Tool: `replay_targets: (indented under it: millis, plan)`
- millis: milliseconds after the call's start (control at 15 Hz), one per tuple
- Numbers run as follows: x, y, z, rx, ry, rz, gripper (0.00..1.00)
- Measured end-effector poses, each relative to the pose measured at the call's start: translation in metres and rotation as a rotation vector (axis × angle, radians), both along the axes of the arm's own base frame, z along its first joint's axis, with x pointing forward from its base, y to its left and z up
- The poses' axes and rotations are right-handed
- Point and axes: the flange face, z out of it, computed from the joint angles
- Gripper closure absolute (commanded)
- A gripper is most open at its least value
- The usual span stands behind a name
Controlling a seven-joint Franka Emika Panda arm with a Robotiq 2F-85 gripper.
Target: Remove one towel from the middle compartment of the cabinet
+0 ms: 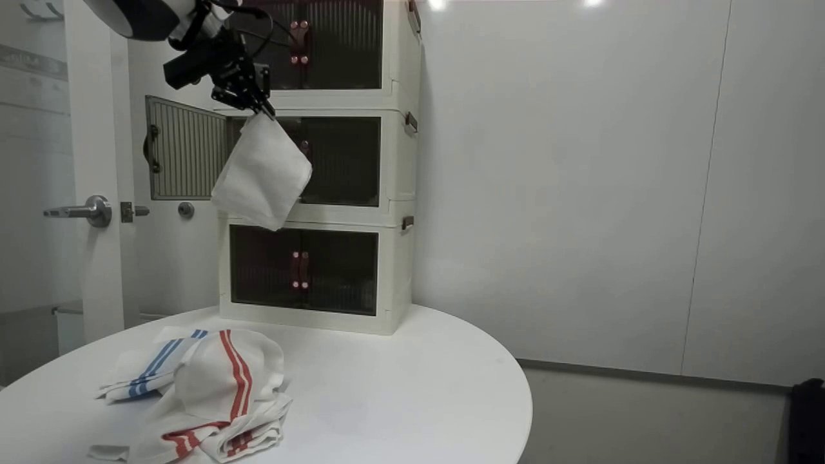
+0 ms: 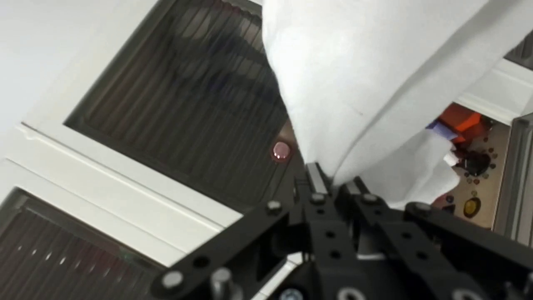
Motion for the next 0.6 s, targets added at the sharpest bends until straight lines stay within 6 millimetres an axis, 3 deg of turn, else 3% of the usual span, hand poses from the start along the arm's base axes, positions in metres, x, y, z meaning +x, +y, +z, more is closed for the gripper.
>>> replay_targets:
  millis: [267,600]
  plan:
    - [-0.004,-0.021,-0.028,-0.001,0.069,-0.065,0.89]
    - [-0.002,-0.062,-0.065,-0.016,0.128,-0.138,0.89]
